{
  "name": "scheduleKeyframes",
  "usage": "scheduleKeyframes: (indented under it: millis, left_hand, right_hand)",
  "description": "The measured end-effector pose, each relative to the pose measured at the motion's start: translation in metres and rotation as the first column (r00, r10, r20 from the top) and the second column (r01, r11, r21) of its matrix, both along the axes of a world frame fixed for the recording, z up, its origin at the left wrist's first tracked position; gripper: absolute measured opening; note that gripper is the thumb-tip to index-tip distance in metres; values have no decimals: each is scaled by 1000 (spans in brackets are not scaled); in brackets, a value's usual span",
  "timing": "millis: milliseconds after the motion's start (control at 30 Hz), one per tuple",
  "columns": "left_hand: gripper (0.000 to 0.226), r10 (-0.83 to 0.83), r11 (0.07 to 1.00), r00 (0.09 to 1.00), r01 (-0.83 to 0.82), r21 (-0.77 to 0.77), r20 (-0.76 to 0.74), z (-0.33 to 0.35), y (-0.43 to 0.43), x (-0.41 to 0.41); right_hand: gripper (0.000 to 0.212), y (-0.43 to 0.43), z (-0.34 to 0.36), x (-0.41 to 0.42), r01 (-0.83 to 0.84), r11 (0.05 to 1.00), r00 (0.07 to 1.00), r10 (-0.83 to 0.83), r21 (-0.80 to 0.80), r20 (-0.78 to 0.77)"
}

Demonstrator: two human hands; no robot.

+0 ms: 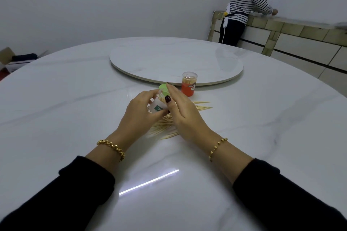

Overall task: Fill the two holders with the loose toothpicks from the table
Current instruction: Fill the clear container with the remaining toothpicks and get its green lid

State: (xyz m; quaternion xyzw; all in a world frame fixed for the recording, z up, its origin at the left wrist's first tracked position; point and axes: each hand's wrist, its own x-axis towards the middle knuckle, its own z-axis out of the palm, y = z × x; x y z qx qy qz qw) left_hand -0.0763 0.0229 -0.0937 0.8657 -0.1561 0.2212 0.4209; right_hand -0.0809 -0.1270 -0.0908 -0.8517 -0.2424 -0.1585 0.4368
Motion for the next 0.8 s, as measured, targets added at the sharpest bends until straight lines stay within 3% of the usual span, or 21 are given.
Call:
scheduleKeyframes:
  millis: [100, 300, 533, 667, 800]
  left_hand:
    - [49, 21, 1000, 1000, -21, -5, 0, 0, 0, 0]
    - [48, 36, 999, 999, -36, -19, -6, 3, 2, 0]
    - [53, 69, 998, 998, -69, -1, -2, 3, 9, 3]
    - [54, 98, 995, 995, -98, -13, -7, 1, 18, 6]
    - [52, 124, 990, 991, -126, -57, -44, -1, 27, 9]
  right_hand:
    - [57, -3, 2, -3, 2, 1000, 999, -3, 23, 53]
    - [43, -9, -2, -1, 33, 996, 994, -23, -83, 111]
    - [33, -11, 2, -1, 29, 998, 967, -41, 53, 253]
    - [30, -14, -3, 7, 94, 994, 987, -100, 54, 123]
    - [34, -18, -11, 20, 105, 988, 992, -112, -112, -55]
